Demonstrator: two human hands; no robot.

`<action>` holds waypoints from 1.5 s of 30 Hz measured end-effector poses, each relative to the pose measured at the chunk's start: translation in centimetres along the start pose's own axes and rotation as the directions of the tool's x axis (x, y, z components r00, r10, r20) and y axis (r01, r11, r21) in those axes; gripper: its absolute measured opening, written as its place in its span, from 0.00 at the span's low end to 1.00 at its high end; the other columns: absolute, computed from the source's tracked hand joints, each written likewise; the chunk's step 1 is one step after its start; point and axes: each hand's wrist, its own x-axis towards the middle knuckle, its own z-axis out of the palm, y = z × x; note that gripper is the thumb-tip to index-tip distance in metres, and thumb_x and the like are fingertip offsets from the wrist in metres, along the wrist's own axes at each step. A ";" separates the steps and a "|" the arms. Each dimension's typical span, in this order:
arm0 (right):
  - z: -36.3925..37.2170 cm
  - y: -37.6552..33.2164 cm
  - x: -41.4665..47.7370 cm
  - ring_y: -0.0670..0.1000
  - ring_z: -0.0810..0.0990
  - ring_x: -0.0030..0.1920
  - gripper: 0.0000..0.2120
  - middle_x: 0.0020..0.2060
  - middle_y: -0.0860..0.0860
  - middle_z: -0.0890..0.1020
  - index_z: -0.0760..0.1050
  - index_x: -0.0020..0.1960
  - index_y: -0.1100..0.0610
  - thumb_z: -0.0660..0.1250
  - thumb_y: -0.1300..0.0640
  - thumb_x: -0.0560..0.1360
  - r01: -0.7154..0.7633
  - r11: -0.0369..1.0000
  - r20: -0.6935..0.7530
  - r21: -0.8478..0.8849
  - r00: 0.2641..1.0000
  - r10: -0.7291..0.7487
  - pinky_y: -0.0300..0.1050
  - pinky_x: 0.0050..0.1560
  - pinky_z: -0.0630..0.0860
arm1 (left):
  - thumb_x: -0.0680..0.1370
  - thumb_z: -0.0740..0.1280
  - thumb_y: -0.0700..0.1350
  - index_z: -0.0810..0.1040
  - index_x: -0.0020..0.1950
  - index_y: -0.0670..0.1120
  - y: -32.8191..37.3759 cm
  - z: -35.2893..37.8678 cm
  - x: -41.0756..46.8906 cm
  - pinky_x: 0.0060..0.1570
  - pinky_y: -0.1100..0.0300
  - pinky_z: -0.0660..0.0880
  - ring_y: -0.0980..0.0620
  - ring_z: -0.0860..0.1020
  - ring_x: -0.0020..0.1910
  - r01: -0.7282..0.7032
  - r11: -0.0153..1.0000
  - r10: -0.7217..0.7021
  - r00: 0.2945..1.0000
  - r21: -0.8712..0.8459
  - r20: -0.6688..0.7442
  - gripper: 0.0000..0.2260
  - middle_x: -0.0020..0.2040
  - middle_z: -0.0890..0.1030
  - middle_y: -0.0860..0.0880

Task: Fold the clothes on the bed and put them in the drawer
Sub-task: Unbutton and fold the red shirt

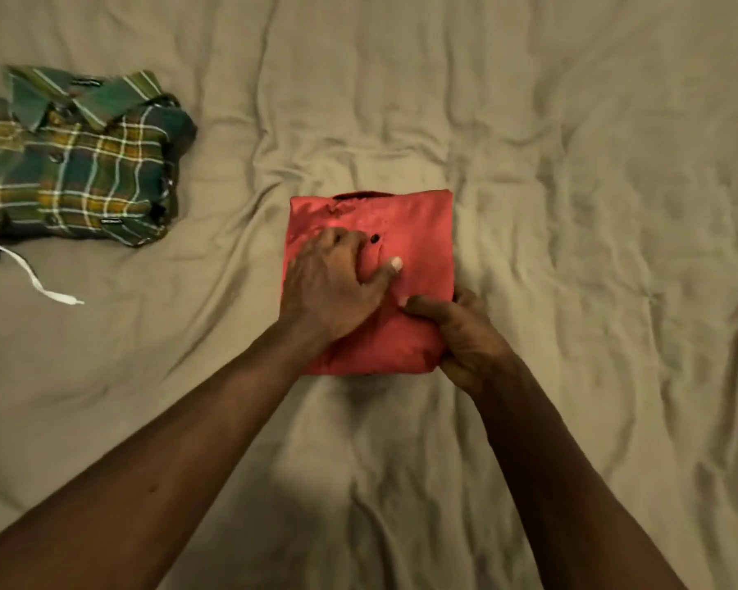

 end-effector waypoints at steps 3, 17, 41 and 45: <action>2.2 -1.4 -2.4 0.49 0.85 0.41 0.19 0.43 0.53 0.87 0.81 0.56 0.63 0.71 0.76 0.68 0.139 0.982 0.159 -0.128 0.980 -0.118 0.44 0.45 0.82 | 0.70 0.68 0.74 0.84 0.56 0.51 3.0 -3.2 -1.3 0.49 0.55 0.77 0.55 0.83 0.47 0.292 0.869 -0.228 0.953 -0.399 0.200 0.30 0.47 0.85 0.54; 11.4 0.8 -9.0 0.46 0.84 0.46 0.11 0.46 0.48 0.85 0.82 0.57 0.51 0.67 0.57 0.76 0.543 0.759 0.243 -0.360 0.840 -0.486 0.42 0.45 0.78 | 0.76 0.63 0.41 0.87 0.52 0.40 -8.3 -10.6 -6.1 0.45 0.51 0.84 0.44 0.86 0.41 0.586 -0.146 -0.315 0.737 -0.797 0.599 0.14 0.47 0.87 0.39; 25.6 -0.8 -0.9 0.55 0.84 0.53 0.21 0.56 0.54 0.86 0.75 0.68 0.56 0.70 0.67 0.76 0.360 0.909 0.297 -0.208 0.909 -0.292 0.57 0.53 0.80 | 0.75 0.75 0.38 0.83 0.53 0.47 -23.1 -25.6 -1.0 0.47 0.56 0.82 0.53 0.84 0.45 0.143 0.603 -0.270 0.962 -0.785 -0.032 0.08 0.48 0.88 0.52; 33.7 -0.4 4.4 0.50 0.84 0.50 0.19 0.56 0.55 0.85 0.74 0.67 0.56 0.70 0.66 0.78 0.448 0.875 0.246 -0.184 0.883 -0.400 0.46 0.50 0.83 | 0.70 0.75 0.47 0.82 0.59 0.51 -29.4 -28.9 5.4 0.61 0.47 0.80 0.43 0.83 0.58 0.201 0.753 -0.330 0.939 -0.626 -0.097 0.17 0.57 0.86 0.49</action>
